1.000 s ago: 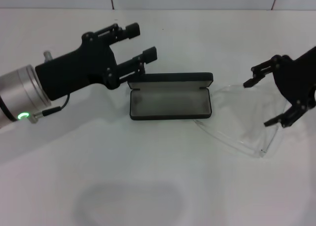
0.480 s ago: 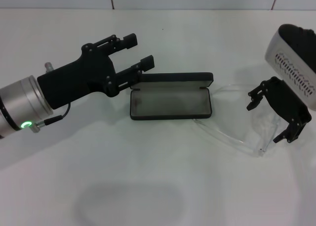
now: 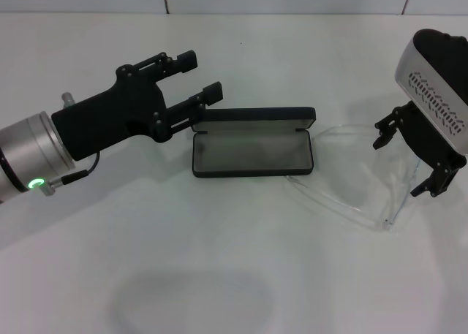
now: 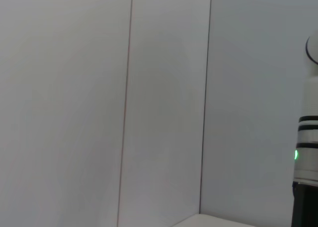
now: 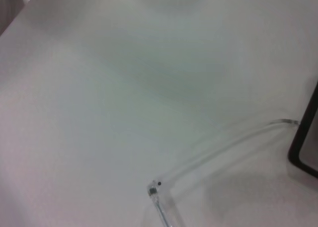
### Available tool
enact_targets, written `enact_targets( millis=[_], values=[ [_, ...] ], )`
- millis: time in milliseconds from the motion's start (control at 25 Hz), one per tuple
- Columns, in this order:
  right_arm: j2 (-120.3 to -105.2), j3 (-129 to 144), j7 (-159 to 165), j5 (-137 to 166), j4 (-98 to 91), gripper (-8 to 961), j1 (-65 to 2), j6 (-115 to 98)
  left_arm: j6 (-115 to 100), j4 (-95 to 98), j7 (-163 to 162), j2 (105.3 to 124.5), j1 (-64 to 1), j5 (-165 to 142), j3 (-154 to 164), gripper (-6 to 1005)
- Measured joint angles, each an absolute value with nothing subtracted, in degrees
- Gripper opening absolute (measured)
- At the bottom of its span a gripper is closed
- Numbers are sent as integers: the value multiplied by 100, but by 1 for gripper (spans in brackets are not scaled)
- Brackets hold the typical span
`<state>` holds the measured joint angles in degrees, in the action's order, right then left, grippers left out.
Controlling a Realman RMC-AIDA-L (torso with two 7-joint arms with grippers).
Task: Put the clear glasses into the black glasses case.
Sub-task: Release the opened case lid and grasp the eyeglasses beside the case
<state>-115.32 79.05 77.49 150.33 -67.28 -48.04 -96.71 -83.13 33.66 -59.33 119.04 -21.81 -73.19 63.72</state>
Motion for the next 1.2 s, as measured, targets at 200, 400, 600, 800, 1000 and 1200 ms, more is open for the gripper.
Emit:
enact_targets(
  millis=[200, 400, 600, 800, 1000, 1200],
  values=[
    [-11527, 7937, 7732, 15154, -6650, 884, -4833, -9662, -8216, 3354, -5926, 11900, -2211, -7322, 6372, 654],
    [-11543, 8128, 7720, 15284, -6611, 882, -4829, -9690, -8192, 3314, -5903, 11900, -2251, -7322, 6372, 654],
    [-11548, 8327, 7702, 15314, -6604, 866, -4785, -9660, -8156, 3313, -5893, 11900, -2263, -7322, 6372, 654],
    [-11560, 8580, 7698, 15322, -6425, 802, -4775, -9468, -8156, 3313, -5891, 11906, -2278, -7321, 6372, 654],
    [-11573, 8720, 7694, 15329, -6273, 771, -4771, -9336, -8156, 3313, -5889, 11921, -2273, -7321, 6372, 654],
    [-11579, 8835, 7692, 15329, -6222, 740, -4758, -9217, -8156, 3313, -5889, 11936, -2260, -7321, 6372, 654]
  ],
)
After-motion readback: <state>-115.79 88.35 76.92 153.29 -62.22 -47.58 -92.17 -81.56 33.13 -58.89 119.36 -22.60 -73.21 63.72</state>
